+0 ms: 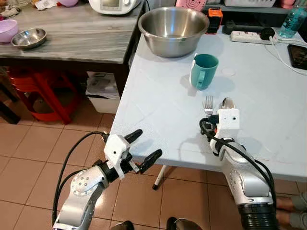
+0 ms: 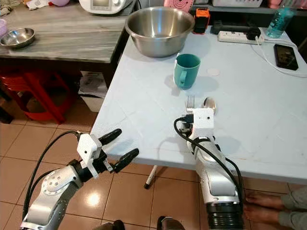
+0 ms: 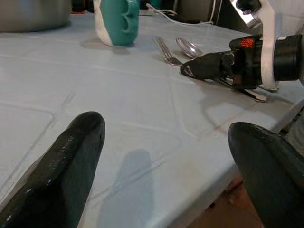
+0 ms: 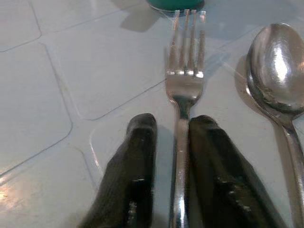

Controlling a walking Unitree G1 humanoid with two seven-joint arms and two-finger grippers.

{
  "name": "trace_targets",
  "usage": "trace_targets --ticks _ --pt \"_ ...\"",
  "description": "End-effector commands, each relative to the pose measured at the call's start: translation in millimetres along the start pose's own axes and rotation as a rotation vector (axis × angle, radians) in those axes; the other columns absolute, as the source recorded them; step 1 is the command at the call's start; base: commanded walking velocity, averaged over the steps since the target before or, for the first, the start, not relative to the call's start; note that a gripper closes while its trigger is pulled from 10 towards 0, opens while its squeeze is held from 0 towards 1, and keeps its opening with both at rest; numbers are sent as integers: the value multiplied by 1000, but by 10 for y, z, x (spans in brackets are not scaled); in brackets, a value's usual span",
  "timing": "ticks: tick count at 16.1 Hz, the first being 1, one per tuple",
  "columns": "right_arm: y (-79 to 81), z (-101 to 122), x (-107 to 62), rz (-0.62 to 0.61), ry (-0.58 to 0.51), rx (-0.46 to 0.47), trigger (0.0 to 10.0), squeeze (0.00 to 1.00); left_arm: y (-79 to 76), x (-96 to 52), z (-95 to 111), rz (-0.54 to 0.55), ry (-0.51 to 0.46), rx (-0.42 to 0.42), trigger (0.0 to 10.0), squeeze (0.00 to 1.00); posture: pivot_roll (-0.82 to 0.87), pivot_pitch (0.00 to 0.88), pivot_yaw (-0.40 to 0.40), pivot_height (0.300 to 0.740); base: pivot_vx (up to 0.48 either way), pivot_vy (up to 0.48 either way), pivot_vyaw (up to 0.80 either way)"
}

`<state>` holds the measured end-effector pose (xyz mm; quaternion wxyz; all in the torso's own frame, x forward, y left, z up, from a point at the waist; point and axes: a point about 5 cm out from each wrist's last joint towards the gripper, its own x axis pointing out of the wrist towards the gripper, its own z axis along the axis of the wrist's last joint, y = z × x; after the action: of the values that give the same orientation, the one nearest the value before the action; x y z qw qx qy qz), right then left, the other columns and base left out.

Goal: Setting the table

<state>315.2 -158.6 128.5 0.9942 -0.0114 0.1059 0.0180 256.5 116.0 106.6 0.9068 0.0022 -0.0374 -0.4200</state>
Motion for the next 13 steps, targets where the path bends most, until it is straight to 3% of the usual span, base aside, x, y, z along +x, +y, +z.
trace_targets --ticks 1,8,12,13 --pt "-46 -176 1 -16 91 -1 0 0 -14 -6 -38 -30 30 -9 10000 0 -186 195 25 740 0 0 0" --pt "-29 -203 -13 -14 100 8 0 0 -22 -4 9 -43 28 1 10000 0 -188 197 29 740 0 0 0" --pt "-44 -144 4 -25 76 41 0 0 92 52 117 77 -16 39 10000 0 -186 195 29 740 0 0 0" --pt "-52 -87 9 -36 49 62 0 0 156 66 151 160 -35 36 10000 0 -183 192 28 740 0 0 0"
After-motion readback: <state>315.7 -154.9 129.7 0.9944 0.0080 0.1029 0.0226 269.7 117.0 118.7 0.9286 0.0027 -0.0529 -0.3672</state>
